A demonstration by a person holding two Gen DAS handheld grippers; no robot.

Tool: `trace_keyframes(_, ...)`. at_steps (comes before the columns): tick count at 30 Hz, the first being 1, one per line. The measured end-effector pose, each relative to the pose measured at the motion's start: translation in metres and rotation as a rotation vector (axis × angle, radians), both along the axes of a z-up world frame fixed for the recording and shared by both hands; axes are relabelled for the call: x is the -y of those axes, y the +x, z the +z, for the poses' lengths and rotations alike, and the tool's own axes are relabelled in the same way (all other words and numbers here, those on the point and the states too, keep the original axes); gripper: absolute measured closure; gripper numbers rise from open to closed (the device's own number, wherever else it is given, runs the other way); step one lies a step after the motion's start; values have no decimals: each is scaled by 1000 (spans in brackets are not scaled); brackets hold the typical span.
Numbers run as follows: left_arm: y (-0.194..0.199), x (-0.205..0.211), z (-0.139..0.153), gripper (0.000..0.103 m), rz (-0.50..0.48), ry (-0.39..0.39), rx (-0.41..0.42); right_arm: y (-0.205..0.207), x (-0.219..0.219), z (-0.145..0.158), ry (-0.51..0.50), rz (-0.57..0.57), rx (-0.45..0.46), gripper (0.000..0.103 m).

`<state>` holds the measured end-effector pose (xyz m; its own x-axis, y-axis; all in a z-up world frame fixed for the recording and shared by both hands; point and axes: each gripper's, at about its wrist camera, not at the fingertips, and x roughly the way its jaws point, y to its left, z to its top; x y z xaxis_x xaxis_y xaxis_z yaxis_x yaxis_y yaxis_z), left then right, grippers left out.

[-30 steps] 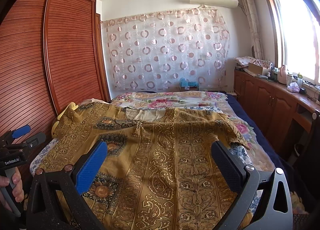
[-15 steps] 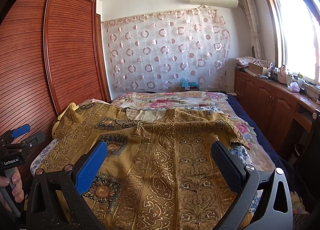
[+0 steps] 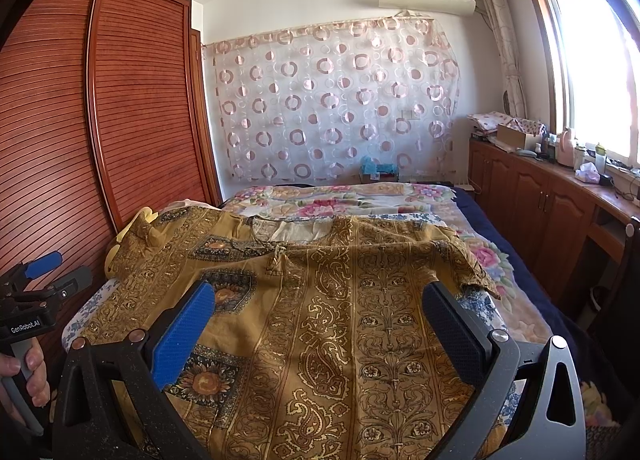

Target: Fold small clothes

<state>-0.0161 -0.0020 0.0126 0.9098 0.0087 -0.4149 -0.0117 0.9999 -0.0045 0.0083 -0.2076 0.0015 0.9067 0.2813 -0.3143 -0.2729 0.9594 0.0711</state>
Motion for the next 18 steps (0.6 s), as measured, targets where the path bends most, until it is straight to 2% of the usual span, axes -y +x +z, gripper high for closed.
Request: trace_keyframes(18, 1, 2, -2, 0, -1, 1, -5, 1, 0, 0, 4, 0, -2, 0)
